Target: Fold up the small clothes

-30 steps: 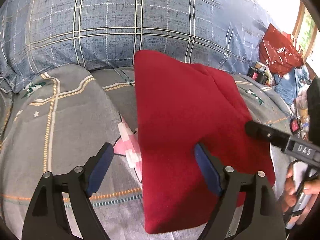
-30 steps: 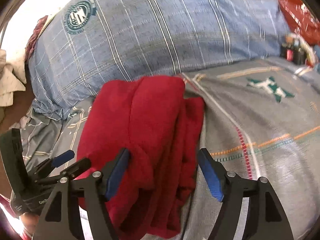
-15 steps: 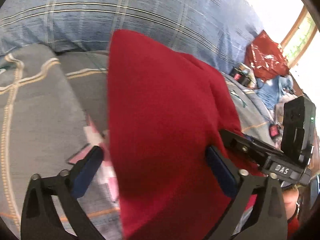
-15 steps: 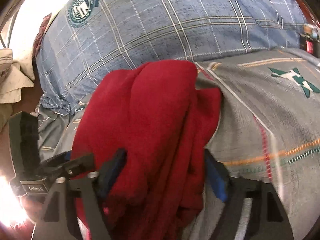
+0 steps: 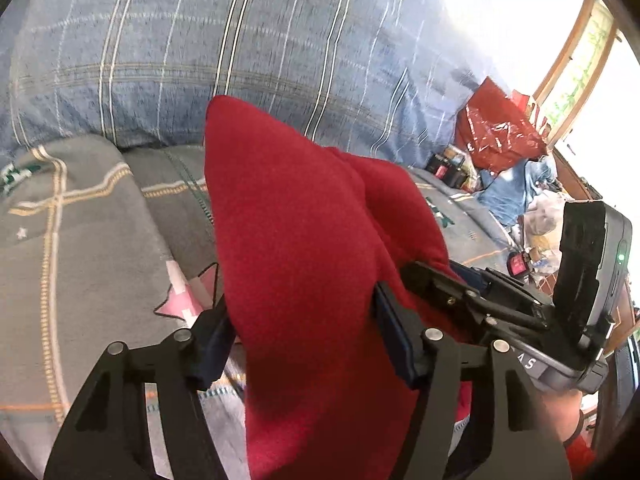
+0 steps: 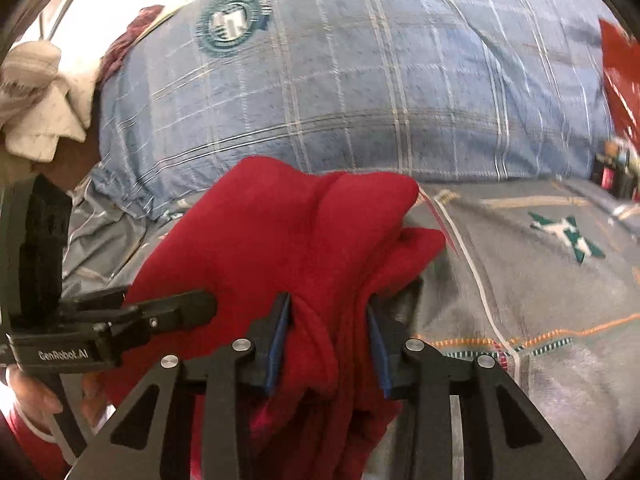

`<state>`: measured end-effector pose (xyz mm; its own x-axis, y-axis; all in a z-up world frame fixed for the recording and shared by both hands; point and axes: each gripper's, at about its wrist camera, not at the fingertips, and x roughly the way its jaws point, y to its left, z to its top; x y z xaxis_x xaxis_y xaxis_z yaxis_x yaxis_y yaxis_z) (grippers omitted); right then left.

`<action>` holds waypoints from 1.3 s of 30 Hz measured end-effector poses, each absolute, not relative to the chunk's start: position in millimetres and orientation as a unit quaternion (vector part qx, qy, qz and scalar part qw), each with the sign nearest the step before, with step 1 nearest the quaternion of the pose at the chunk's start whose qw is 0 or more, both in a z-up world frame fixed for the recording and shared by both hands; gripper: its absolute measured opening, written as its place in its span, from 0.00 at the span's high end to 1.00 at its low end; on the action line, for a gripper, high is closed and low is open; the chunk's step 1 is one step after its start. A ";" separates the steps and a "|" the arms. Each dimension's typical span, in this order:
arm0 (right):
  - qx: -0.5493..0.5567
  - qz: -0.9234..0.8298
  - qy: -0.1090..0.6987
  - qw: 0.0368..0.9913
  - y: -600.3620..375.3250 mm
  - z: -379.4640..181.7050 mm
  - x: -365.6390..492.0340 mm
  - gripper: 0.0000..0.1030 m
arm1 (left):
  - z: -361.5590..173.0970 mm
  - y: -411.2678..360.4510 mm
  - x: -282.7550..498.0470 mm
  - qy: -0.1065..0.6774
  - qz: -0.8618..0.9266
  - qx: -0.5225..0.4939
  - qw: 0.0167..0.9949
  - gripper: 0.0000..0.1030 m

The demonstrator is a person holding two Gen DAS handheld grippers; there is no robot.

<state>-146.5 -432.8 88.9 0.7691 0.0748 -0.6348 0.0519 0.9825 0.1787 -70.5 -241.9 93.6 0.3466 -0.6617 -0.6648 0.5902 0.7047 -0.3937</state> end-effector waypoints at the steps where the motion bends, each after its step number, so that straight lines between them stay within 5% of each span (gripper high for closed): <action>1: 0.089 0.007 0.337 0.937 -428.8 91.7 -148.1 0.66 | 98.2 -237.6 -75.1 0.421 -0.381 -0.042 0.822 0.38; 9: 0.090 0.046 0.319 0.943 -398.8 108.0 -167.0 0.66 | 113.5 -201.7 -111.0 0.396 -0.351 -0.038 0.848 0.38; 14: 0.099 0.071 0.351 0.929 -379.9 80.7 -156.7 0.66 | 76.7 -181.9 -122.0 0.426 -0.307 -0.024 0.851 0.38; 18: 0.102 0.062 0.409 0.905 -373.1 43.3 -145.9 0.52 | 40.2 -172.5 -120.0 0.464 -0.286 -0.031 0.838 0.30; 23: 0.093 0.053 0.394 0.913 -377.9 72.1 -161.1 0.48 | 56.3 -170.4 -125.0 0.443 -0.266 -0.001 0.856 0.27; 26: 0.066 0.068 0.368 0.925 -370.1 98.8 -169.6 0.52 | 67.4 -175.2 -126.7 0.414 -0.241 0.029 0.877 0.26; 31: 0.005 0.114 0.377 0.919 -330.9 99.5 -155.1 0.74 | 71.1 -184.7 -122.1 0.396 -0.219 0.054 0.890 0.23; 39: 0.021 0.073 0.406 0.911 -343.7 50.8 -143.3 0.76 | 70.3 -175.0 -123.4 0.375 -0.198 0.028 0.905 0.23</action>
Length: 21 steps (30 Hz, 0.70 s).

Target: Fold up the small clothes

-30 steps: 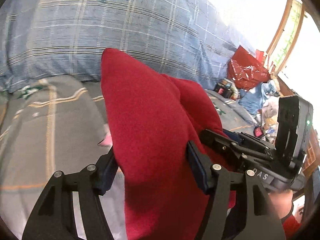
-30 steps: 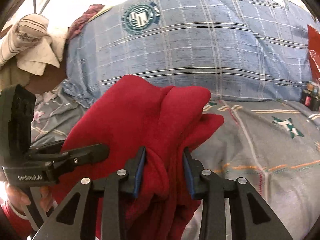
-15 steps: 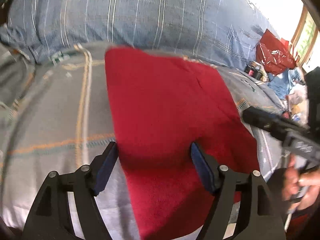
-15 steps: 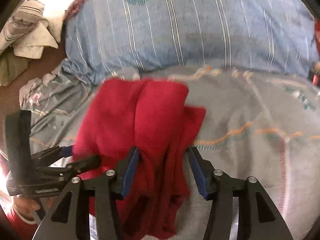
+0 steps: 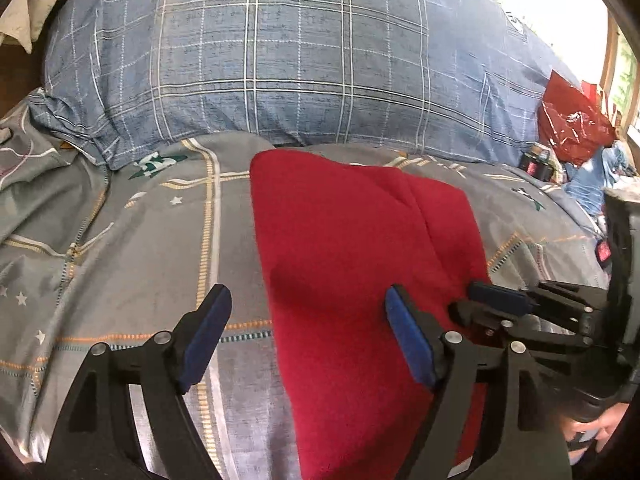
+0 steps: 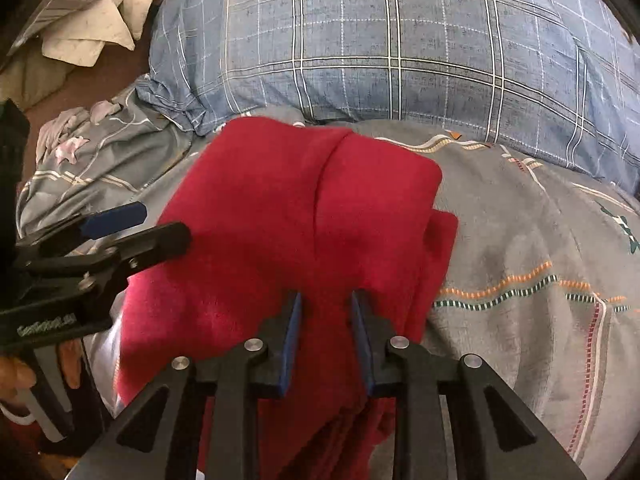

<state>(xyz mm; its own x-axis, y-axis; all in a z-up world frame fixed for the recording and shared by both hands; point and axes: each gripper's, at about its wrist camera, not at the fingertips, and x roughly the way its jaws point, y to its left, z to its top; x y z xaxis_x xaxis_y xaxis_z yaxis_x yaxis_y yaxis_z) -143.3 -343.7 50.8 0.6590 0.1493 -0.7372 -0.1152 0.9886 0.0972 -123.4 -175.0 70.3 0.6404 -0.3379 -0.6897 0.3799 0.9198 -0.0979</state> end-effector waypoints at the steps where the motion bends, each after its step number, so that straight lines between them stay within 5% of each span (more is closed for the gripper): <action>1: 0.018 0.073 0.407 0.910 -343.1 52.8 -144.8 0.73 | 71.4 -174.4 -124.3 0.371 -0.191 0.030 0.908 0.23; 3: 0.019 0.073 0.404 0.912 -341.3 61.0 -150.9 0.69 | 75.5 -173.4 -129.0 0.357 -0.177 0.037 0.917 0.23; 7: 0.040 0.064 0.370 0.926 -340.7 80.5 -166.3 0.35 | 83.5 -169.7 -137.0 0.333 -0.156 0.048 0.929 0.21; 17: 0.036 0.019 0.336 0.941 -336.0 101.8 -179.7 0.27 | 103.6 -159.7 -156.0 0.307 -0.148 0.039 0.940 0.18; 21: 0.037 0.012 0.323 0.945 -334.3 105.2 -183.8 0.17 | 108.3 -158.3 -162.4 0.295 -0.135 0.047 0.945 0.18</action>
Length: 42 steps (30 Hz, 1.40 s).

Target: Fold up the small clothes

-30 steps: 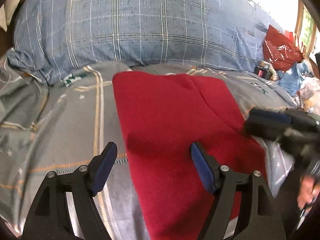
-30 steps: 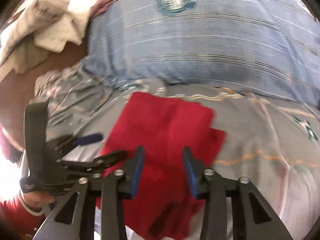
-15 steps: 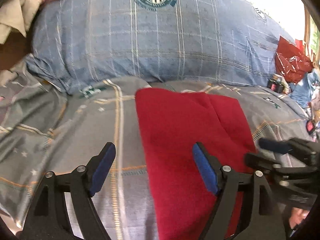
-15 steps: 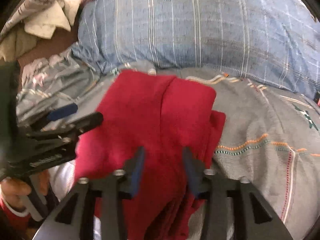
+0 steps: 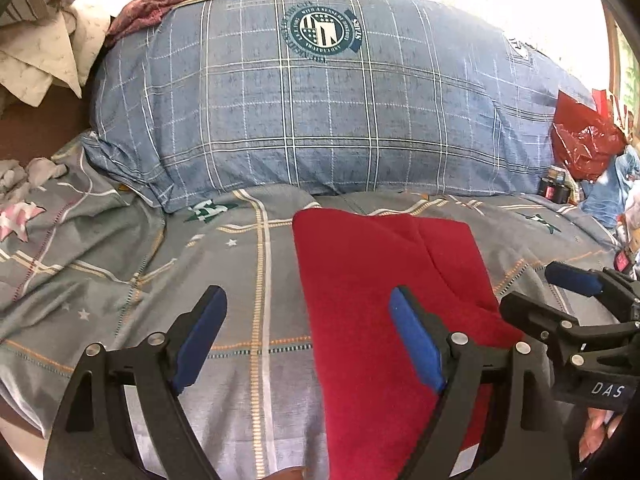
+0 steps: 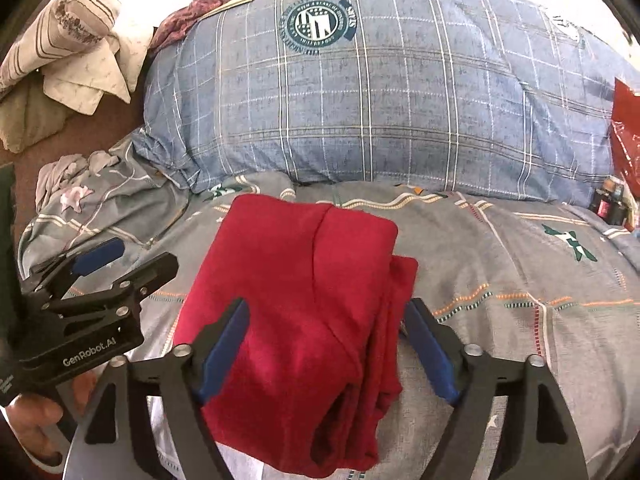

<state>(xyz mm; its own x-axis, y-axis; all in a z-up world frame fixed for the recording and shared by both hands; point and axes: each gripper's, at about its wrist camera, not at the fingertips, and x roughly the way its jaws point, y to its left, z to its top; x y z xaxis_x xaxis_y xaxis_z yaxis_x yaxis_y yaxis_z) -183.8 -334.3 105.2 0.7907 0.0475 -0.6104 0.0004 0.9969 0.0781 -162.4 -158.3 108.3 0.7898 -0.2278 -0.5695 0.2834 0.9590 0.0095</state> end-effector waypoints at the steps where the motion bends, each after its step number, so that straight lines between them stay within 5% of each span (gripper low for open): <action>1: 0.036 0.009 0.321 0.946 -334.1 106.0 -184.6 0.15 | 109.2 -157.2 -163.4 0.293 -0.133 0.047 0.946 0.18; 42: 0.032 0.003 0.351 0.936 -328.1 92.1 -174.9 0.12 | 96.5 -142.7 -158.1 0.306 -0.115 0.028 0.945 0.18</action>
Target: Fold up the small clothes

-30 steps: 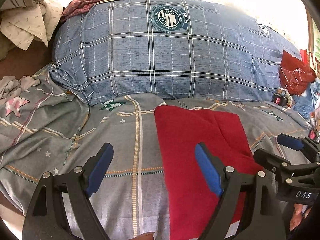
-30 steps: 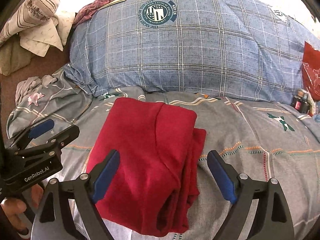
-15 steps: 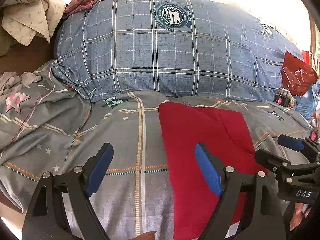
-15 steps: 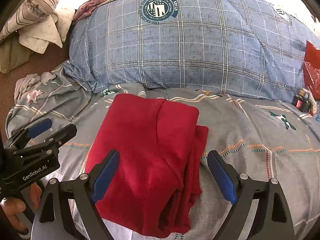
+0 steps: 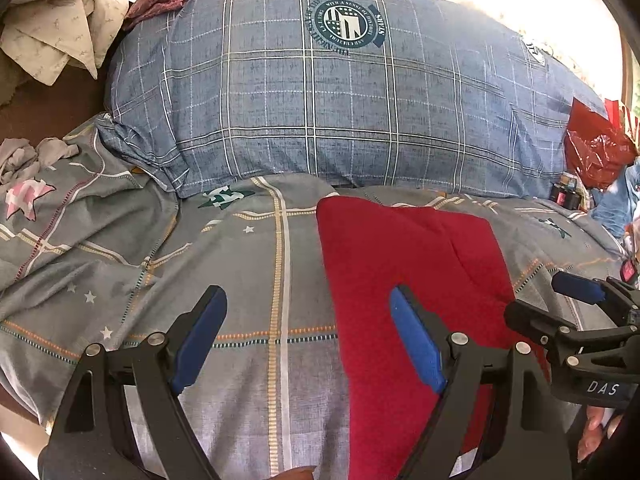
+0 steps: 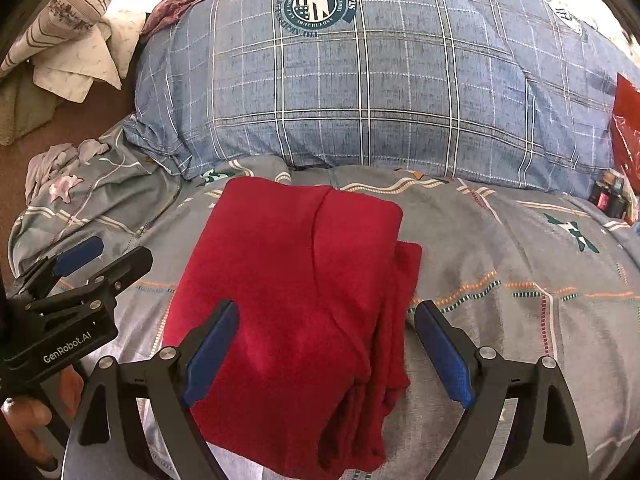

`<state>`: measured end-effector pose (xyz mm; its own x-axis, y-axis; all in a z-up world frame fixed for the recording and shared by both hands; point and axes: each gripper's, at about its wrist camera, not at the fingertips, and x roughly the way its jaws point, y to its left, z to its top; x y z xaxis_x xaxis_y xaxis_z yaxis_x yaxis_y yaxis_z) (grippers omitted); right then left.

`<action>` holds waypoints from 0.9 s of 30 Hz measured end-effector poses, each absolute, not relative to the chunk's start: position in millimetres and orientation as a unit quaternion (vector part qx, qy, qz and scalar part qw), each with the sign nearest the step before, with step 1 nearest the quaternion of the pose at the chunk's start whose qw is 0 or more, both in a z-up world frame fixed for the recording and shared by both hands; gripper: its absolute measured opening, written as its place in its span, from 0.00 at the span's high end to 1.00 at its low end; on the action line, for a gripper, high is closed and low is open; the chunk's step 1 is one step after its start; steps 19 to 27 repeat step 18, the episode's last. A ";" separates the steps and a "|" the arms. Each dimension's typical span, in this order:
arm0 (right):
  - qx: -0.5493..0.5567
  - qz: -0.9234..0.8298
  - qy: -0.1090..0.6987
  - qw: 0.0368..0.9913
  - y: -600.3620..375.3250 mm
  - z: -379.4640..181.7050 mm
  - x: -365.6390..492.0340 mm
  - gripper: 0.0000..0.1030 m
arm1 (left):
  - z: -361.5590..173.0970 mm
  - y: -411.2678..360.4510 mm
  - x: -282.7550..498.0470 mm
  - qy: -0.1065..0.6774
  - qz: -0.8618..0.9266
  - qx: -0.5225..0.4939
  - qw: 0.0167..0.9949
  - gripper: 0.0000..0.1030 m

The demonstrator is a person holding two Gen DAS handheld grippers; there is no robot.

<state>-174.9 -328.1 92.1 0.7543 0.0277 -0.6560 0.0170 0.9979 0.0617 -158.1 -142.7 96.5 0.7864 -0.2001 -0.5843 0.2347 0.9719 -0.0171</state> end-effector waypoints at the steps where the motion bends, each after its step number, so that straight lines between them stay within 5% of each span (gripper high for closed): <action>1: 0.032 0.003 0.351 0.936 -328.3 91.3 -174.4 0.12 | 96.0 -142.9 -157.7 0.306 -0.115 0.029 0.945 0.18; 27: 0.040 0.004 0.367 0.929 -335.6 77.9 -162.0 0.12 | 84.6 -139.2 -143.8 0.319 -0.114 0.027 0.940 0.18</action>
